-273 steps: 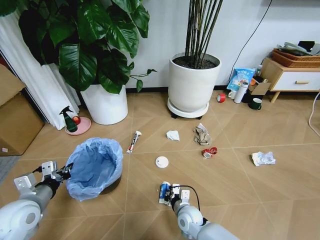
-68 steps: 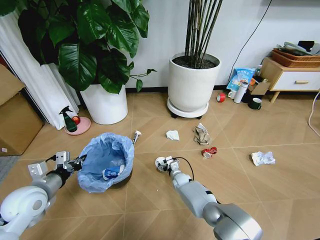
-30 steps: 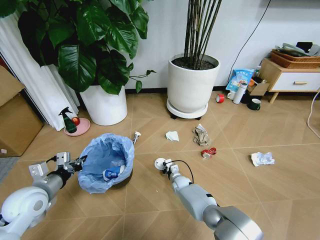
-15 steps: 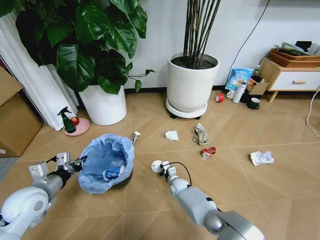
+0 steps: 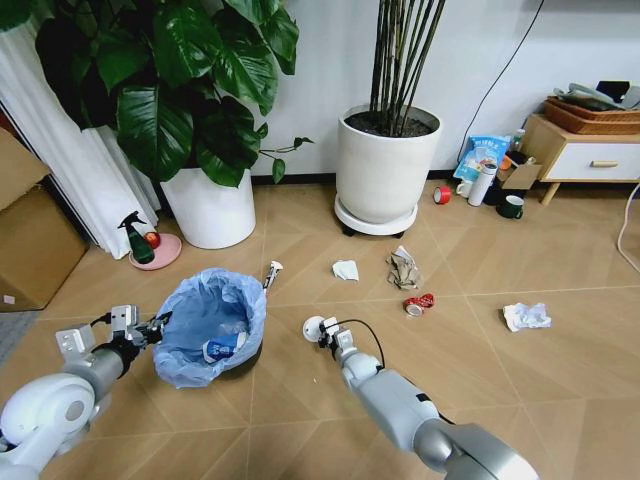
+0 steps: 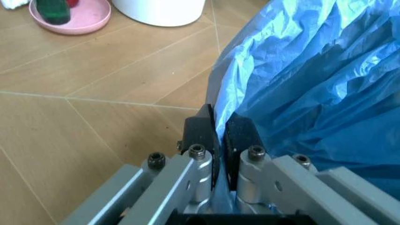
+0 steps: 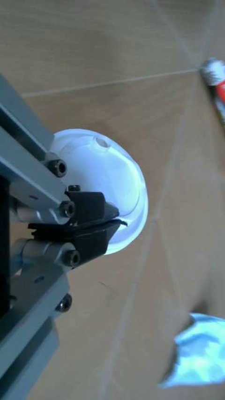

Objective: Pick up the trash bin and place the garbage on the floor into it.

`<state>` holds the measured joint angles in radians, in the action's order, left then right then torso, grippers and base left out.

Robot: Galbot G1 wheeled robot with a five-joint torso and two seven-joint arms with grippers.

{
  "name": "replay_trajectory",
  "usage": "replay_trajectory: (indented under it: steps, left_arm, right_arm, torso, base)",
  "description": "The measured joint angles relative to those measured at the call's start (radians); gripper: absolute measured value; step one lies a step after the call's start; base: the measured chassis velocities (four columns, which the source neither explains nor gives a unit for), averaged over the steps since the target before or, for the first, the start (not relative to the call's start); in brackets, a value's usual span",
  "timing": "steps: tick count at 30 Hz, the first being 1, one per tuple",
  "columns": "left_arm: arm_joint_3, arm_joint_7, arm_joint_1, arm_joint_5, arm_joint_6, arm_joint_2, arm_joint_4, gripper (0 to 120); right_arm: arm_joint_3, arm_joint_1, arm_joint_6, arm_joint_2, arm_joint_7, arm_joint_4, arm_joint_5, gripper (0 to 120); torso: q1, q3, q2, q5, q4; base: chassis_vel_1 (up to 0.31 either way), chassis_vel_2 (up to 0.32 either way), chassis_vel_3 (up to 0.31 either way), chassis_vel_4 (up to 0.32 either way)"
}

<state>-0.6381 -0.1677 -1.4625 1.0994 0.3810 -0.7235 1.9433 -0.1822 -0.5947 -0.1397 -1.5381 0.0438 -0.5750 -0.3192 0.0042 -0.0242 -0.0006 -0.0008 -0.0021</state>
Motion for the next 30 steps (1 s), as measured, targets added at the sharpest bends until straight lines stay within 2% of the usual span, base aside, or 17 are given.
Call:
replay_trajectory:
  steps: [8, 13, 17, 18, 22, 24, 30]
  left_arm:
    - [0.0, 0.004, 0.003, 0.0, -0.001, 0.006, -0.009, 0]
    - [0.016, 0.008, 0.014, 0.0, -0.001, 0.017, -0.034, 0]
    - [0.045, 0.011, 0.035, 0.003, -0.001, 0.035, -0.06, 0]
    - [0.045, 0.011, 0.035, 0.003, -0.001, 0.035, -0.06, 0]
    - [0.061, 0.024, 0.046, 0.01, -0.001, 0.055, -0.087, 0]
    - [0.062, 0.028, 0.046, 0.011, -0.001, 0.057, -0.09, 0]
    - [0.064, 0.055, 0.039, 0.012, -0.001, 0.081, -0.109, 0]
  right_arm:
    - [-0.005, -0.006, -0.028, 0.025, 0.001, -0.047, 0.028, 0]
    - [-0.032, -0.014, -0.028, 0.082, 0.006, -0.156, -0.005, 0]
    - [-0.062, -0.021, -0.024, 0.162, 0.011, -0.318, -0.063, 0]
    - [-0.062, -0.021, -0.024, 0.162, 0.011, -0.318, -0.063, 0]
    - [-0.072, -0.03, -0.021, 0.227, 0.014, -0.466, -0.113, 0]
    - [-0.072, -0.031, -0.02, 0.233, 0.014, -0.485, -0.119, 0]
    - [-0.067, -0.032, -0.011, 0.286, 0.014, -0.693, -0.176, 0]
  torso:
    - [0.0, 0.0, 0.0, 0.0001, 0.0]
    - [0.0, 0.0, 0.0, 0.0001, -0.0001]
    - [0.0, 0.0, 0.001, 0.0, -0.0003]
    - [0.0, 0.0, 0.001, 0.0, -0.0003]
    - [0.0, 0.0, 0.001, 0.0, -0.0003]
    - [0.0, 0.0, 0.001, 0.0, -0.0003]
    - [0.0, 0.0, 0.001, 0.0001, -0.0001]
  base:
    - [0.0, 0.0, 0.0, 0.0]
    - [0.0, 0.0, 0.0, 0.0]
    - [0.0, 0.0, 0.0, 0.0]
    - [0.0, 0.0, 0.0, 0.0]
    - [0.0, 0.0, 0.0, 0.0]
    - [0.0, 0.0, 0.0, 0.0]
    - [0.0, 0.0, 0.0, 0.0]
